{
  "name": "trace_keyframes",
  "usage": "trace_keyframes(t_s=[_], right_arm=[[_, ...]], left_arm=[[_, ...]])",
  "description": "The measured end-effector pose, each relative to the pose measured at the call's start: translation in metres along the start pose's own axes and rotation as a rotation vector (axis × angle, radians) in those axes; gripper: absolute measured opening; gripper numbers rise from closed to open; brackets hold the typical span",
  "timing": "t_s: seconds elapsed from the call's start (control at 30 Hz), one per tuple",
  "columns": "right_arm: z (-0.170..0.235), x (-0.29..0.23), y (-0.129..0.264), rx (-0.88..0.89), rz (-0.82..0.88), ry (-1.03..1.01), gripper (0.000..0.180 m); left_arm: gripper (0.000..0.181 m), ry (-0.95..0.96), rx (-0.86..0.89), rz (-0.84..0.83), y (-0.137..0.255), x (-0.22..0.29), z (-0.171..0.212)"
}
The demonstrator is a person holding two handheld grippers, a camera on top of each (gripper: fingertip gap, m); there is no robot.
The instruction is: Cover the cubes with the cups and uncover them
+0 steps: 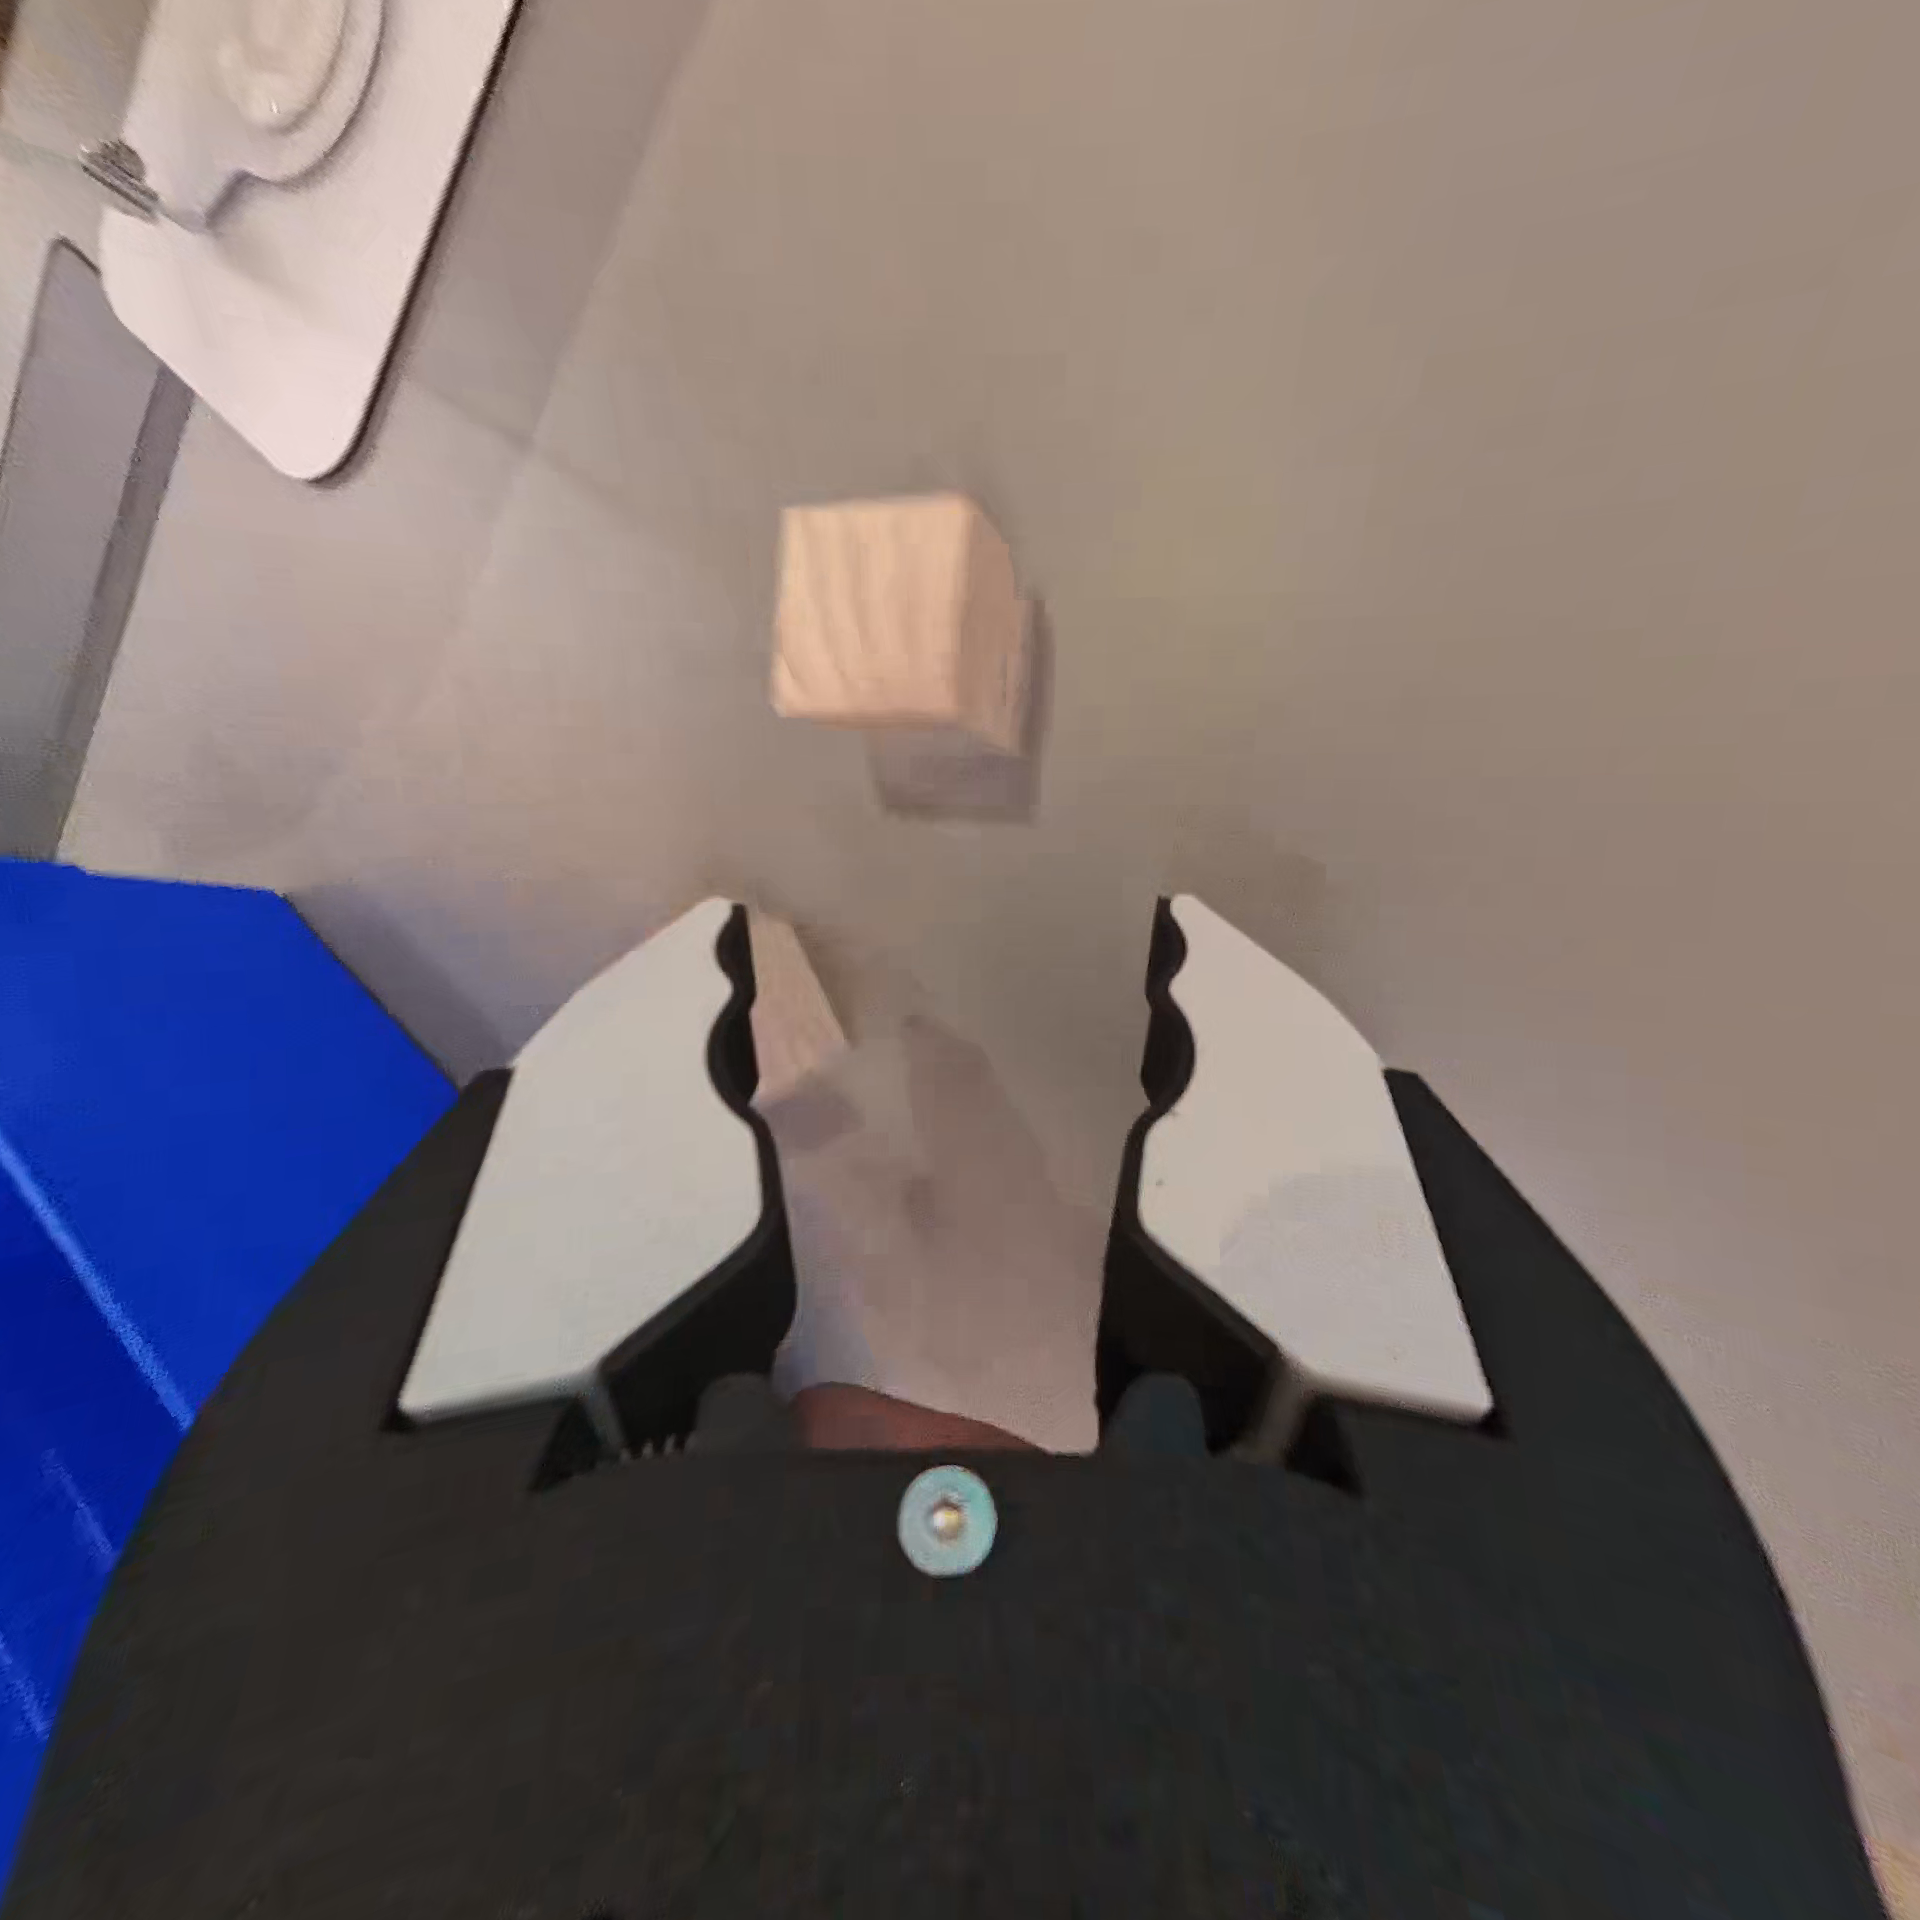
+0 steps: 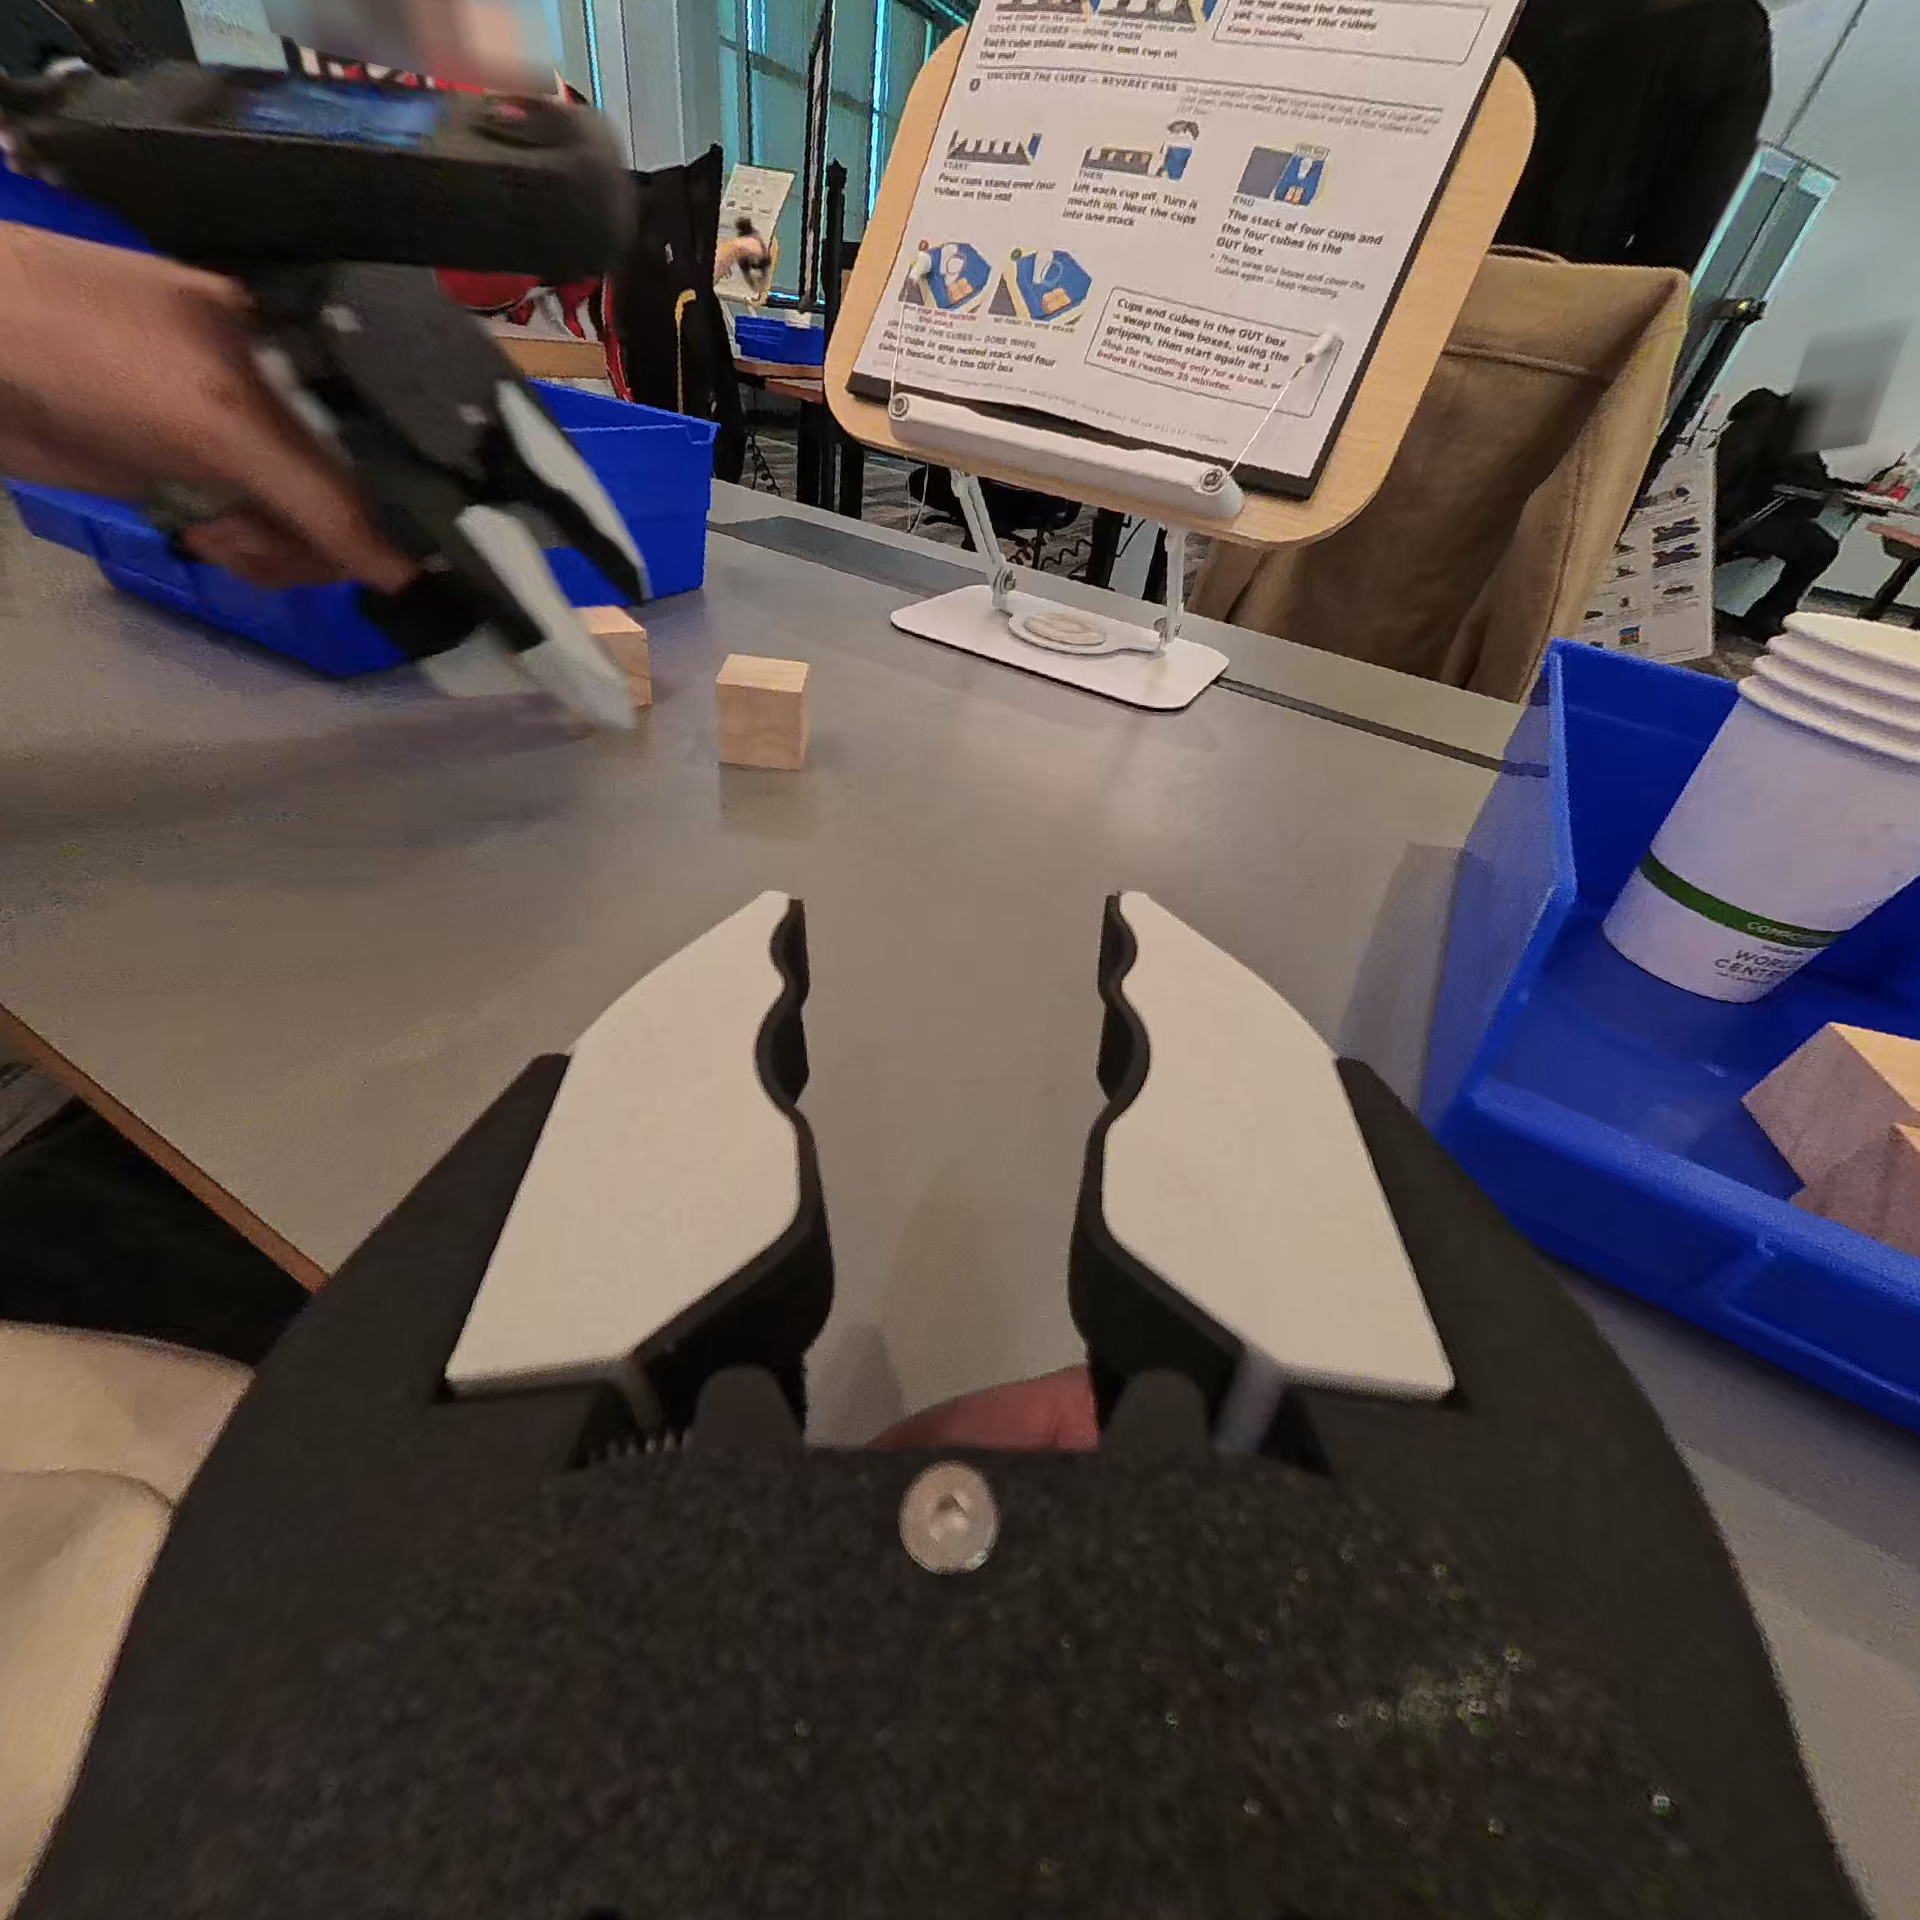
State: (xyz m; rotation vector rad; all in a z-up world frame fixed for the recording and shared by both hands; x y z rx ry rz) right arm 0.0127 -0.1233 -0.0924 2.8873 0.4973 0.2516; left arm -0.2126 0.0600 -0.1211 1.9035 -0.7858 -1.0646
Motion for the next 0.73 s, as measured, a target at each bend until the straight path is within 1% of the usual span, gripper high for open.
trace_keyframes(t_s=[0.1, 0.2, 0.23, 0.3, 0.4, 0.5, 0.6, 0.67, 0.73], right_arm=[[0.001, -0.001, -0.001, -0.003, -0.009, 0.004, 0.052], [0.005, -0.003, -0.003, -0.019, -0.026, -0.001, 0.051], [0.005, -0.004, -0.004, -0.025, -0.031, -0.003, 0.050], [0.005, -0.004, -0.004, -0.027, -0.038, -0.005, 0.049], [0.002, 0.000, 0.000, -0.013, -0.021, -0.005, 0.046], [0.000, 0.007, 0.002, -0.001, -0.003, -0.017, 0.044], [0.002, 0.011, 0.002, -0.013, -0.002, -0.036, 0.044], [0.005, 0.012, 0.000, -0.027, -0.010, -0.045, 0.045], [0.008, 0.011, -0.003, -0.045, -0.022, -0.049, 0.045]], left_arm=[[0.075, 0.038, -0.068, 0.113, -0.027, -0.025, -0.028], [0.072, 0.045, -0.092, 0.246, -0.044, -0.028, -0.041], [0.067, 0.033, -0.109, 0.273, -0.049, -0.027, -0.041], [0.045, 0.001, -0.118, 0.337, -0.053, -0.019, -0.042], [0.045, -0.083, -0.069, 0.458, -0.038, 0.002, -0.048], [0.045, -0.302, 0.022, 0.549, -0.010, 0.041, -0.053], [0.045, -0.503, 0.026, 0.556, 0.001, 0.080, -0.047], [0.045, -0.568, 0.003, 0.530, -0.001, 0.096, -0.043], [0.045, -0.586, 0.009, 0.489, -0.001, 0.102, -0.043]])
Point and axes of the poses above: each gripper's, where its closed fingertips meet, y back along the fingers, z out of its underside, x = y × z across the jaws, the point moved 4 cm from there along y, back along the fingers, and after that the axes turned 8 degrees about -x, right-handed, at the moved point
